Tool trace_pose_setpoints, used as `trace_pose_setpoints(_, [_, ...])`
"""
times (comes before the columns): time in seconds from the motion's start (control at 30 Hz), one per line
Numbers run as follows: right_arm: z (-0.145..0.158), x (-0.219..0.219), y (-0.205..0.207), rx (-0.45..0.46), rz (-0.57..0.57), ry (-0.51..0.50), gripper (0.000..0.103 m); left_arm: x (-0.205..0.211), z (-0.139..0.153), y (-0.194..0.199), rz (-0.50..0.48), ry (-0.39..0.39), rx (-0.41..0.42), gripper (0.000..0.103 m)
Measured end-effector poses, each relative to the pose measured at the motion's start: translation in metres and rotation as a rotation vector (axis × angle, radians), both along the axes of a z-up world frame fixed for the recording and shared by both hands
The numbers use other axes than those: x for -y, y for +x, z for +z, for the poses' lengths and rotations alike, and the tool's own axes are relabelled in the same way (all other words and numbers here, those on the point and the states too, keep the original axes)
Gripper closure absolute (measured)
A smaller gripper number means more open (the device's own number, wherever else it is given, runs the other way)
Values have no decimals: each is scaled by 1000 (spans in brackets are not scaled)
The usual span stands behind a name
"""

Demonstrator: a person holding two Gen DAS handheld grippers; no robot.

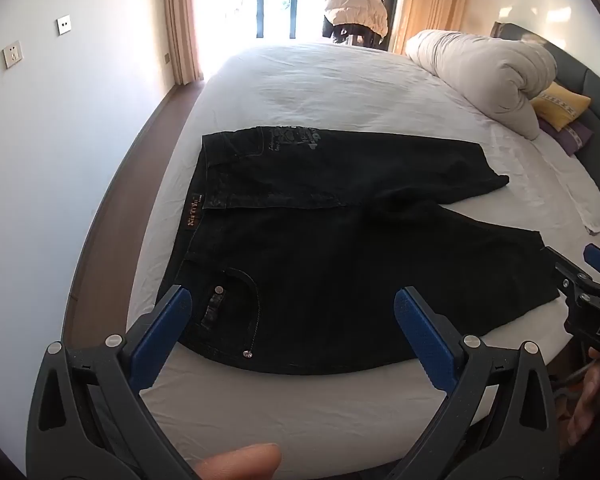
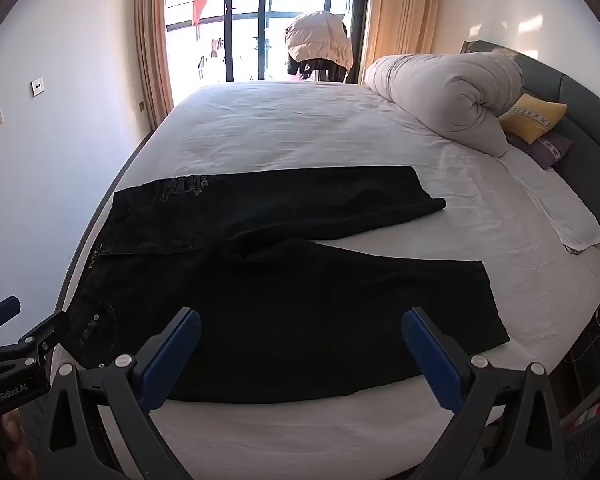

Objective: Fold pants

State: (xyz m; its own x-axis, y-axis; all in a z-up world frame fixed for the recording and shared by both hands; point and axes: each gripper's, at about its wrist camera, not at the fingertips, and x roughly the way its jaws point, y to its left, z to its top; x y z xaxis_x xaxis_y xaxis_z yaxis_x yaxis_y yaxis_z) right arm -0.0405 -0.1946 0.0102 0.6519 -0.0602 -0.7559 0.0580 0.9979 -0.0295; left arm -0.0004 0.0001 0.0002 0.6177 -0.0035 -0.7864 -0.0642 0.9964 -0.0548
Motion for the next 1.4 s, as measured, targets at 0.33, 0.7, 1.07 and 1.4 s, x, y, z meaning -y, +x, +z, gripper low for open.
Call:
trace_pose_setpoints(0.33, [0, -2, 2, -6, 0, -7, 0, 2, 0, -1, 0, 4, -4, 0])
trace_pose_setpoints(0.7, [-4, -4, 2, -10, 0, -6, 0, 1, -1, -5, 0, 2, -11, 0])
trace_pose_setpoints(1.07, [-9, -3, -1, -19, 4, -5, 0, -2, -3, -5, 5, -3, -14, 0])
trace_pose_setpoints(1.4, [-9, -4, 0, -22, 3, -6, 0, -2, -3, -5, 4, -5, -16, 0])
